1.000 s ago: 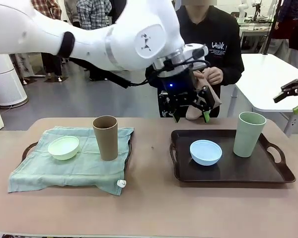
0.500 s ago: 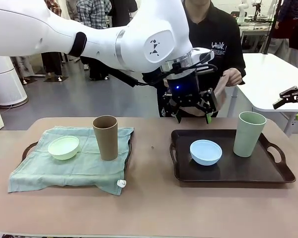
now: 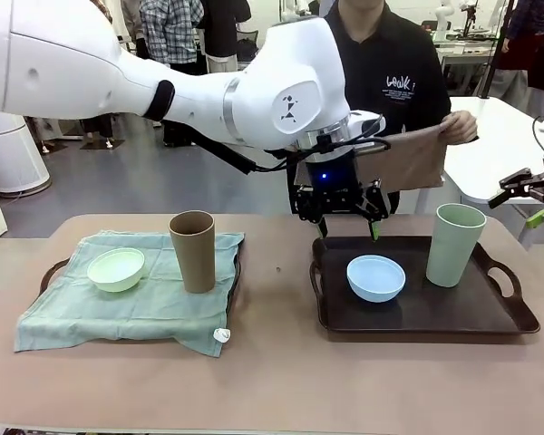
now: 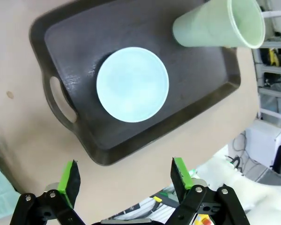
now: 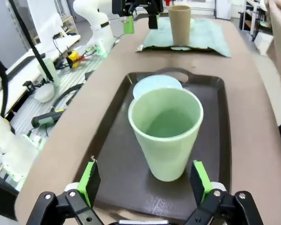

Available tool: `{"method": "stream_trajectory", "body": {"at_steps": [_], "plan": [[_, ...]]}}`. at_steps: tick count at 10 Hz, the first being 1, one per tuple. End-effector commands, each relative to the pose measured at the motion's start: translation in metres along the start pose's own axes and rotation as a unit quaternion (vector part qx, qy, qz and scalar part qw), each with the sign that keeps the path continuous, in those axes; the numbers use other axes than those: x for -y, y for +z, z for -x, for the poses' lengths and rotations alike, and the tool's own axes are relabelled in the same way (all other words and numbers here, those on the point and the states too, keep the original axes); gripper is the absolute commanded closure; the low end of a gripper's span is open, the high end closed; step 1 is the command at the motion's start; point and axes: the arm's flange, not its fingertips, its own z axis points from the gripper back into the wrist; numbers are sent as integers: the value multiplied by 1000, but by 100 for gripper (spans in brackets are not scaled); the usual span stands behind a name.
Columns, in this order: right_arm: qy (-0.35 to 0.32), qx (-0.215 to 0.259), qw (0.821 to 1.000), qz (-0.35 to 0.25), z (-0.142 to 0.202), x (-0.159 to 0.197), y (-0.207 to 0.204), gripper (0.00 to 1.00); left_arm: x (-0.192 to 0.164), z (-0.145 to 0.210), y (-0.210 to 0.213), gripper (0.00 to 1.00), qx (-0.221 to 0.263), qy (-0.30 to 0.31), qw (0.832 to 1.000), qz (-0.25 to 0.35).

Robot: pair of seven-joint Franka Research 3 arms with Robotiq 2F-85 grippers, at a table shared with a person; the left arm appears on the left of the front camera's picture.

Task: Set up a tray with a mat and arrange the tableware.
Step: Pick up the Picnic Bowl and Reusable plastic cup from the Handle tray in front of the human's position and hold them in the air.

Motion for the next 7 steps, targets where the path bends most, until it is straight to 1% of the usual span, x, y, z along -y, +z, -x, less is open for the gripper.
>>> {"method": "stream_trajectory", "body": {"at_steps": [1, 4, 7], "plan": [[6, -6, 1000, -2, 14, 19, -9, 0, 8, -10, -6, 0, -3, 20, 1000, -17], [32, -27, 999, -2, 18, 30, -33, 0, 0, -18, -31, 0, 8, 32, 998, -46], [27, -34, 999, -23, 17, 39, -60, 0, 1, -24, -54, 0, 16, 30, 996, -85]]}}
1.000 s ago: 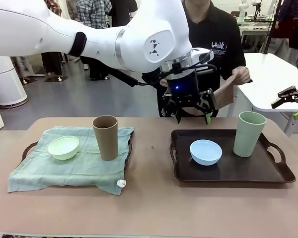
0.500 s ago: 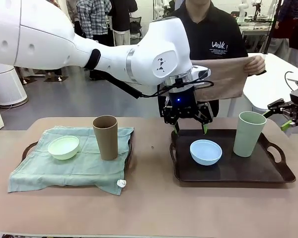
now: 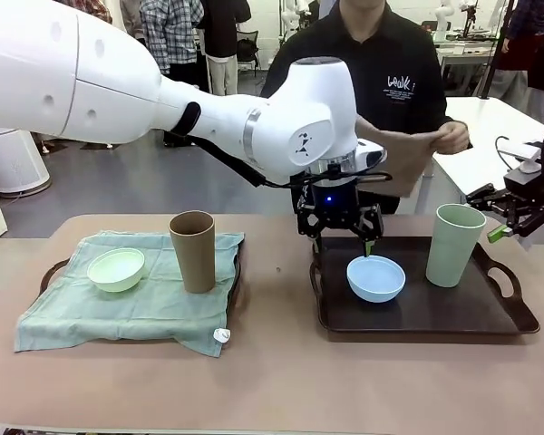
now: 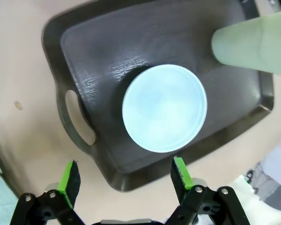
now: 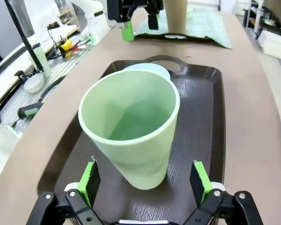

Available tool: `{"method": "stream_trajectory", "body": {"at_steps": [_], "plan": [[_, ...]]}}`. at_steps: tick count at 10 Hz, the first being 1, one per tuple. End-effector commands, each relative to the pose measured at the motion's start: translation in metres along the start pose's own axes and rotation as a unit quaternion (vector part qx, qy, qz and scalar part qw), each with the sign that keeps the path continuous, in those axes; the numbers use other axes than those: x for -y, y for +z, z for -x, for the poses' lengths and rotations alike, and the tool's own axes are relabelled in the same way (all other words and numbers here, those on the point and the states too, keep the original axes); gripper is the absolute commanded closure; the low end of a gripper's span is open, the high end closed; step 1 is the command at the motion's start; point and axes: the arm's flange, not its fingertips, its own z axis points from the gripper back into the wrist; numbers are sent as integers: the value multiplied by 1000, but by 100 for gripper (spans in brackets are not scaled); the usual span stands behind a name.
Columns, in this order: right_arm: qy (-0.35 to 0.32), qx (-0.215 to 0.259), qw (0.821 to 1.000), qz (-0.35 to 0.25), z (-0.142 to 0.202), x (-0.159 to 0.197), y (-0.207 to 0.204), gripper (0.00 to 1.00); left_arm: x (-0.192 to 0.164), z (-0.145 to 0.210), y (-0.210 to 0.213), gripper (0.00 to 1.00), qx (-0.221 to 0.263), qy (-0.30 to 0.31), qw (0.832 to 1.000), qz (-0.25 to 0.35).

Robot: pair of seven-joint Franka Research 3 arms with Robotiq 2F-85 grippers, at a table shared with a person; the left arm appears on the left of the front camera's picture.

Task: Set up a tray with a mat and arrange the tableware.
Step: Pick up the Picnic Bowl and Reusable plastic cup from the Handle tray in front of the human's position and hold them in the air.

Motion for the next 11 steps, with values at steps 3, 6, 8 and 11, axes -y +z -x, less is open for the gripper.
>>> {"method": "stream_trajectory", "body": {"at_steps": [3, 6, 8, 11], "plan": [[-7, -15, 999, -39, 6, -3, -25, 0, 13, -12, -15, 0, 16, 14, 999, -33], [-6, -7, 999, -43, 6, -5, -29, 0, 10, -16, -24, 0, 13, 23, 999, -35], [-6, 9, 999, -40, 6, -1, -45, 0, 8, -18, -43, 0, 9, 15, 998, -59], [-16, 14, 999, -40, 8, 6, -63, 0, 6, -20, -65, 0, -4, 8, 999, -49]]}}
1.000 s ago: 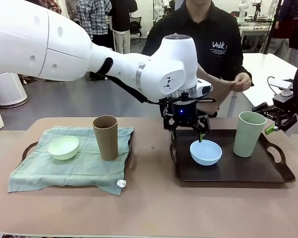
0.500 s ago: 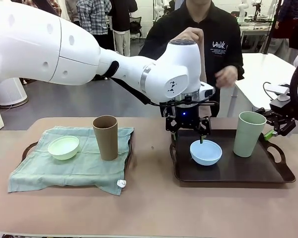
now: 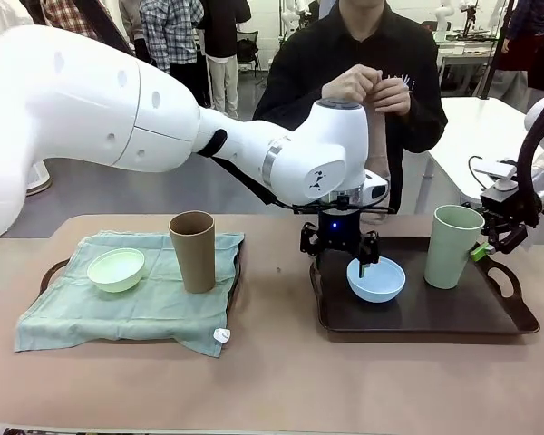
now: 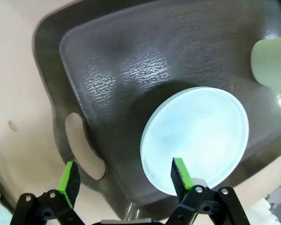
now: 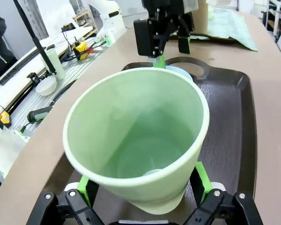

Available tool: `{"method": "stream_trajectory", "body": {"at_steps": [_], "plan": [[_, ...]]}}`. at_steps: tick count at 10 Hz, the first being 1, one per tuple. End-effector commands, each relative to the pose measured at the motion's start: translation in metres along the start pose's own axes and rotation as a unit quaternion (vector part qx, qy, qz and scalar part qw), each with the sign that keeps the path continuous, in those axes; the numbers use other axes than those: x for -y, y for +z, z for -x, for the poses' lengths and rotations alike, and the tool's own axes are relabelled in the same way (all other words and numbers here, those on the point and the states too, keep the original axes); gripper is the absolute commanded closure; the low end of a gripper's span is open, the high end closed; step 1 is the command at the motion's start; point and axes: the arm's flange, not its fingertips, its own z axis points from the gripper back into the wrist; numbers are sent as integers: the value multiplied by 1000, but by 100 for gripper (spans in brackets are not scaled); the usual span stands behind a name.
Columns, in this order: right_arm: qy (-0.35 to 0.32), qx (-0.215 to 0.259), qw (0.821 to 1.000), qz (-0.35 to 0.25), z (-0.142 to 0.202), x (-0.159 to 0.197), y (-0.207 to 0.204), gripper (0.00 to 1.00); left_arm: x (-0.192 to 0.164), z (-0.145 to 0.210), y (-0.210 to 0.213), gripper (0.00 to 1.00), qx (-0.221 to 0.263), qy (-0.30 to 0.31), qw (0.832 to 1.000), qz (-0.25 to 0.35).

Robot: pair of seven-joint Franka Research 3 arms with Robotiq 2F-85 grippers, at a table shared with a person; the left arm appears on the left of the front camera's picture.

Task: Set up a tray with a mat and arrange the tableware.
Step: Pick up the Picnic Bowl and Reusable plastic cup from the Handle tray in front of the human's position and hold them in the air.

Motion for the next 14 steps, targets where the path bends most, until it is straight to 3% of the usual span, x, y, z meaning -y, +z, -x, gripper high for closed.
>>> {"method": "stream_trajectory", "body": {"at_steps": [1, 6, 7, 8, 9, 10, 11, 12, 13, 14], "plan": [[-5, 0, 1000, 12, 0, 7, -14, 0, 6, -7, -2, 0, 5, 9, 1000, 7], [-2, -1, 1000, 3, 0, 10, -24, 3, 8, -11, 2, 0, 16, 1, 999, 46], [4, -4, 1000, -6, 1, 10, -24, 53, 7, -11, -2, 47, 7, -5, 999, 39], [4, -1, 1000, -4, 1, 10, -24, 63, 5, -12, -5, 47, 3, -7, 999, 32], [4, 2, 1000, -4, 2, 10, -24, 100, 4, -13, -8, 94, -1, -6, 1000, 30], [6, 3, 1000, -5, 3, 10, -23, 100, 3, -13, -10, 50, -3, -5, 1000, 28], [6, 4, 1000, -7, 3, 10, -23, 100, 2, -14, -12, 62, -4, -6, 1000, 28], [8, 2, 1000, -10, 3, 10, -23, 74, 3, -14, -11, 97, -4, -4, 1000, 28], [10, 2, 1000, -11, 3, 10, -23, 74, 3, -13, -10, 100, -2, -5, 1000, 26], [11, 2, 1000, -12, 3, 10, -22, 100, 2, -13, -10, 100, -1, -7, 1000, 25]]}}
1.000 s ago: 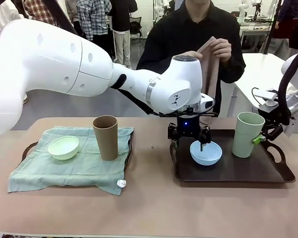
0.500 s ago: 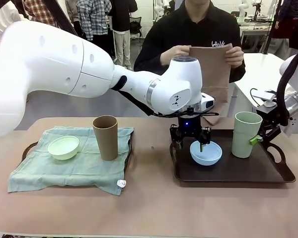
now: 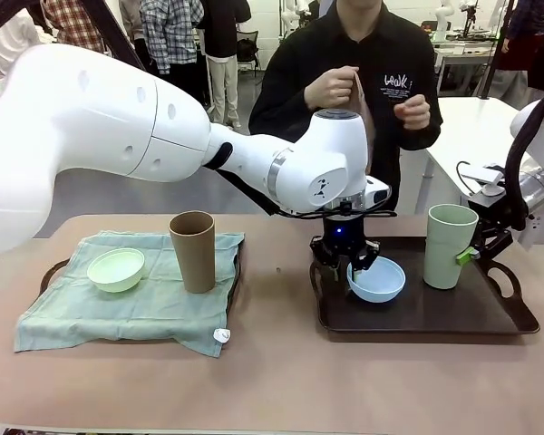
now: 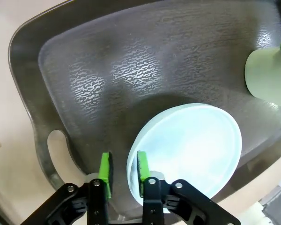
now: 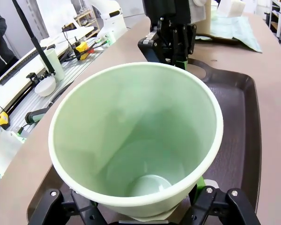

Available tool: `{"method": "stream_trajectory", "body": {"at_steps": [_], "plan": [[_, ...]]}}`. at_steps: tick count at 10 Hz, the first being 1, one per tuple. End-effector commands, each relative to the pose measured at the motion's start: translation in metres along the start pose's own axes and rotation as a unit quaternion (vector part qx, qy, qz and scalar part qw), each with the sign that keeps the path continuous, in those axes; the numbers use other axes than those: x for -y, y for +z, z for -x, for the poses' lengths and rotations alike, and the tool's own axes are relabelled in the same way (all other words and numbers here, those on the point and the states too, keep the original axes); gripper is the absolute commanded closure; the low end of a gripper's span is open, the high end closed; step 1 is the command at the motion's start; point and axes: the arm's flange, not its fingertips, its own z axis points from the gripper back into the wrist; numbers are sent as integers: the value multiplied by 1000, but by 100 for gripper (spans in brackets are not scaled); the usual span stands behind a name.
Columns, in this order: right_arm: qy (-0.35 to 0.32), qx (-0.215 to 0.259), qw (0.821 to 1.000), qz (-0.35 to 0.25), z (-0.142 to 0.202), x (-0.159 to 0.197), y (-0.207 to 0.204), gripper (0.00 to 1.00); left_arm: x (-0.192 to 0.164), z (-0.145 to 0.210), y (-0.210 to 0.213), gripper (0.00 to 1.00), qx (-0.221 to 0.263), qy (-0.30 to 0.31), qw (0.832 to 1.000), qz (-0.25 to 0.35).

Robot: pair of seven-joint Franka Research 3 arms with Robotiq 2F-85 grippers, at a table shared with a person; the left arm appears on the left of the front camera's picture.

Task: Set up a tray with a mat and arrange the tableware.
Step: Pick up the Picnic Bowl and Reusable plastic cup from the Handle tray in front of the human's position and hold them in the air.

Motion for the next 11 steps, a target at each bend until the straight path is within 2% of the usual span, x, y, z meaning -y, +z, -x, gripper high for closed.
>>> {"method": "stream_trajectory", "body": {"at_steps": [1, 2, 4, 6, 9, 11], "plan": [[10, 2, 1000, -4, 4, 1, -4, 74, -1, -2, 4, 100, -2, -10, 1000, -4], [15, 4, 1000, -2, 5, 1, -4, 100, -1, 0, 5, 100, 1, -8, 1000, -3], [17, 10, 1000, 13, 0, -7, 0, 100, 1, 8, 13, 96, 7, -1, 1000, 3], [24, 21, 999, 32, -27, -35, 13, 100, 2, 27, 36, 96, 7, -1, 1000, 14], [73, 21, 995, 67, -93, -102, 45, 100, 9, 50, 114, 96, 48, -7, 997, 58], [103, 11, 992, 75, -121, -133, 55, 100, 25, 54, 171, 96, 92, -24, 994, 47]]}}
